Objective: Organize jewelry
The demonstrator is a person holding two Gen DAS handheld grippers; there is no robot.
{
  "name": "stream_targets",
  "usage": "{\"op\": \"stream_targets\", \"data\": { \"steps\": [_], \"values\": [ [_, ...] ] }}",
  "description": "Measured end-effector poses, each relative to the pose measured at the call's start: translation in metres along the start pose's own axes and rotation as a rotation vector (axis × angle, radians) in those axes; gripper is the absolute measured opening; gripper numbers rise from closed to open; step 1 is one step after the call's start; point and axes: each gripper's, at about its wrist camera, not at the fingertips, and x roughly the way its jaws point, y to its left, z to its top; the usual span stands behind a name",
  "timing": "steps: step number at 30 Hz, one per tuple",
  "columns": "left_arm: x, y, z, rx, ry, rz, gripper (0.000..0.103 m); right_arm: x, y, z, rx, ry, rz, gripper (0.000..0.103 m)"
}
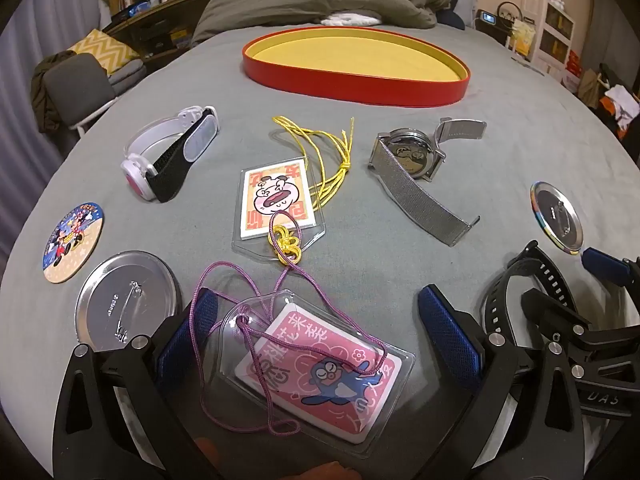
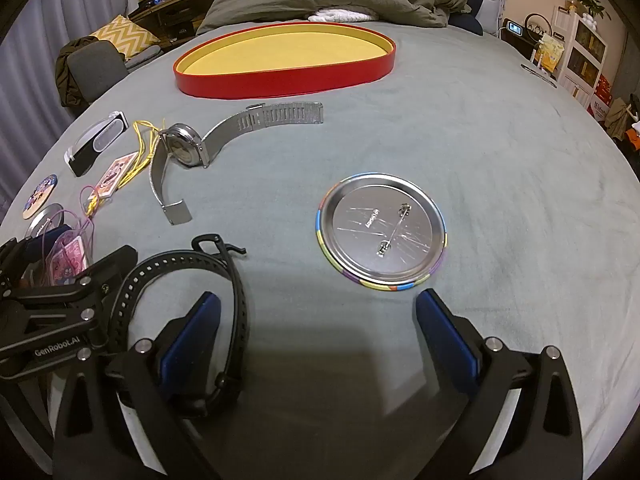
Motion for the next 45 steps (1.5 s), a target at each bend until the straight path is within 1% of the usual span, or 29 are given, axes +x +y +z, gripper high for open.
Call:
{"op": "stream_targets", "data": {
  "steps": [45],
  "values": [
    [0.0009, -0.0011, -0.0002, 0.006, 0.007, -0.001, 0.098, 0.0014, -0.0001, -0.0002, 0.001, 0.000, 0.001, 0.095]
  ]
}}
